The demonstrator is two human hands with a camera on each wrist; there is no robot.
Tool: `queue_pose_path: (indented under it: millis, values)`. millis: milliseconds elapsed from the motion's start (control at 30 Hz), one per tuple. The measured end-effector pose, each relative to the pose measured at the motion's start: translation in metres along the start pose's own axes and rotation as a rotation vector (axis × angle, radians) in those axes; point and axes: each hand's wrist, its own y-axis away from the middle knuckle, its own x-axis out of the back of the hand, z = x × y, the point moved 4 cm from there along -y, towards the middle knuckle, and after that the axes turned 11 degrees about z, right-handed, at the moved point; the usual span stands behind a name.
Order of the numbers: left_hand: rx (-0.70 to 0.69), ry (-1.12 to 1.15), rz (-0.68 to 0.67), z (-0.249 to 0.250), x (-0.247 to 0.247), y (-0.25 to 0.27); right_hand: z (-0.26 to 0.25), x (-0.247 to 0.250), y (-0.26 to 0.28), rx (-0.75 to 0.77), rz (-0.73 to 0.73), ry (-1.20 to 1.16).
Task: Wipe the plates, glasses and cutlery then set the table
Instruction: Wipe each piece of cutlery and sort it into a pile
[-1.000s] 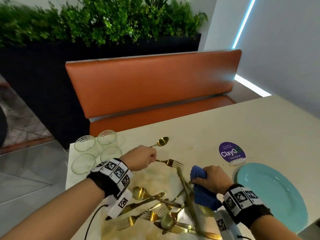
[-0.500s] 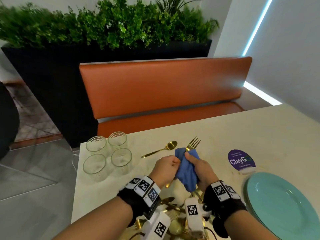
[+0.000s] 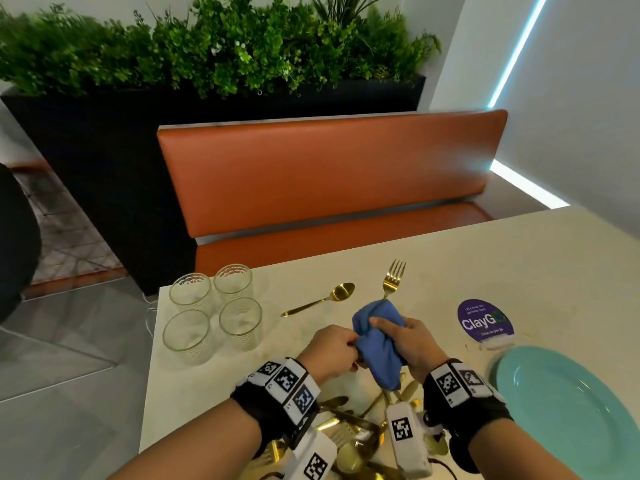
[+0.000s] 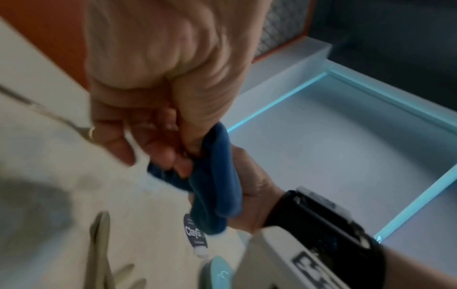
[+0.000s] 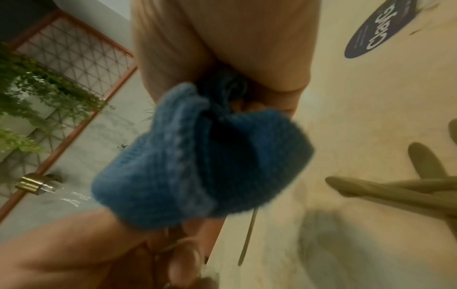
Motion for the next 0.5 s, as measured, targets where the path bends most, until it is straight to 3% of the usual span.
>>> queue_pose_path:
  millis: [67, 133, 200, 500]
  values:
    - [-0.004, -0.078, -0.057, 0.002, 0.006, -0.003, 0.002, 0.008, -0.006, 0.011, 0.018, 0.05]
    - [-0.012, -0.102, 0.041, 0.005, 0.019, -0.015, 0.003, 0.013, -0.011, 0.034, 0.027, 0.108]
    - [0.033, -0.001, 0.128, 0.008, 0.025, -0.027, 0.006, 0.011, -0.013, 0.072, -0.008, 0.223]
    - [0.3, 0.339, 0.172, 0.01, 0.008, -0.056, 0.007, -0.012, -0.018, 0.212, -0.201, 0.647]
